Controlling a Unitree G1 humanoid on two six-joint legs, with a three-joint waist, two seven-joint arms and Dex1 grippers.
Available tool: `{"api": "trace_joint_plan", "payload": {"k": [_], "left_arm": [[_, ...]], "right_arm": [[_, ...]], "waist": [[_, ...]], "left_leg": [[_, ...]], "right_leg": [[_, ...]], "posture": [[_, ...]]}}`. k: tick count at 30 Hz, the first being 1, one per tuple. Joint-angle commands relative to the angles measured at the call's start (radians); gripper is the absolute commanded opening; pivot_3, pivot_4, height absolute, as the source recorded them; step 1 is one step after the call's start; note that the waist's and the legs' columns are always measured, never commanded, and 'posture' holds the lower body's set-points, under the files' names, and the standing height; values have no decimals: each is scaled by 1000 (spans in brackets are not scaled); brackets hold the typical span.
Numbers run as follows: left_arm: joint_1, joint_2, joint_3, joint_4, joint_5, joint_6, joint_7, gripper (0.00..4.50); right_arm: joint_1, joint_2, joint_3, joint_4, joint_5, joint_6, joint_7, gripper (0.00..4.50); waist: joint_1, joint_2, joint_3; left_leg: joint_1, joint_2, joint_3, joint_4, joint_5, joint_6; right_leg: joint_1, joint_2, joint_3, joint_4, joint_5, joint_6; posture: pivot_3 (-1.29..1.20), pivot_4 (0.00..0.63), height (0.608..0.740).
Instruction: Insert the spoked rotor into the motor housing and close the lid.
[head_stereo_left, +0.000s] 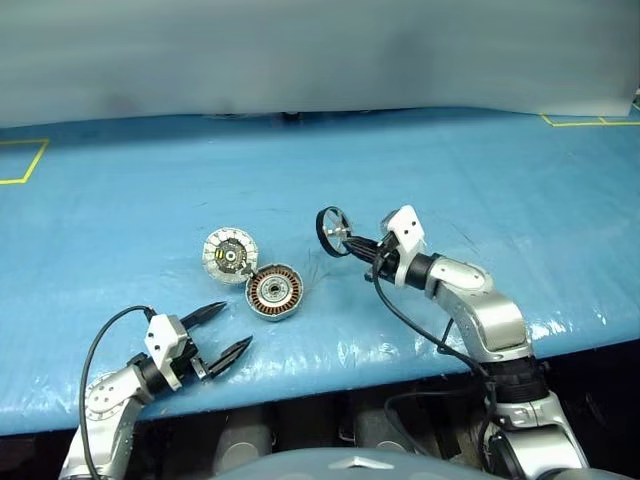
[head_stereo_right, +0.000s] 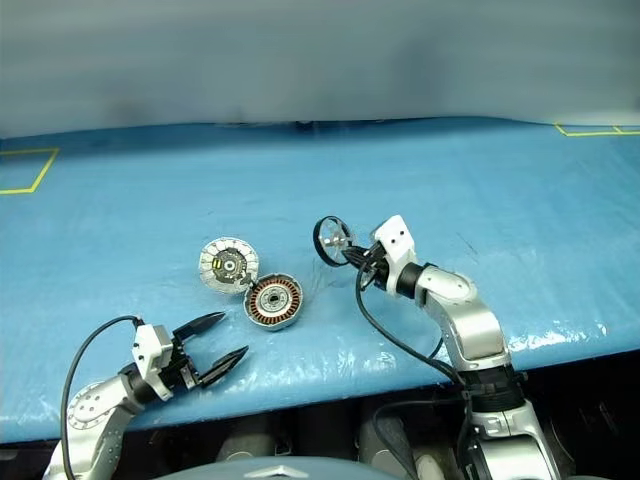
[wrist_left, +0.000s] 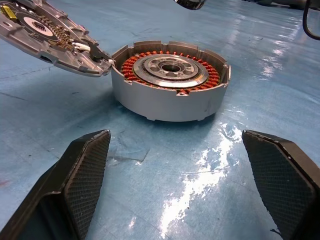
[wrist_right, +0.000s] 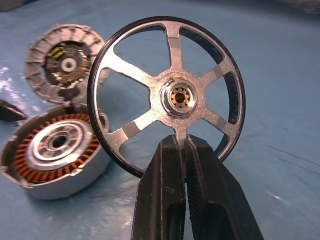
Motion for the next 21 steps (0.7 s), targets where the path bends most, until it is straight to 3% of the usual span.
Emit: {"api": "trace_joint_plan", "payload": {"k": [1, 10, 21], "left_arm": [[-10, 0, -8, -3, 7, -4, -6, 4500], [-10, 2, -10, -4, 8, -23, -7, 4500], [-13, -8, -11, 7, 11, -45, 1, 4500]], "right_arm": [[-7, 16, 42, -58, 25, 11, 8, 27], [-22, -5, 183, -37, -104, -30, -27, 27], [-34, -1, 245, -40, -168, -60, -28, 27]], "waist": [[0, 0, 0], [0, 0, 0], [1, 0, 0]], "left_leg": [[0, 0, 0, 0, 0, 0], [0, -1, 0, 1, 0, 0], [0, -1, 0, 2, 0, 0]], "right_leg": [[0, 0, 0, 0, 0, 0], [0, 0, 0, 0, 0, 0], [0, 0, 0, 0, 0, 0]], "posture": [[0, 150, 740], [0, 150, 740], [0, 150, 740]]}}
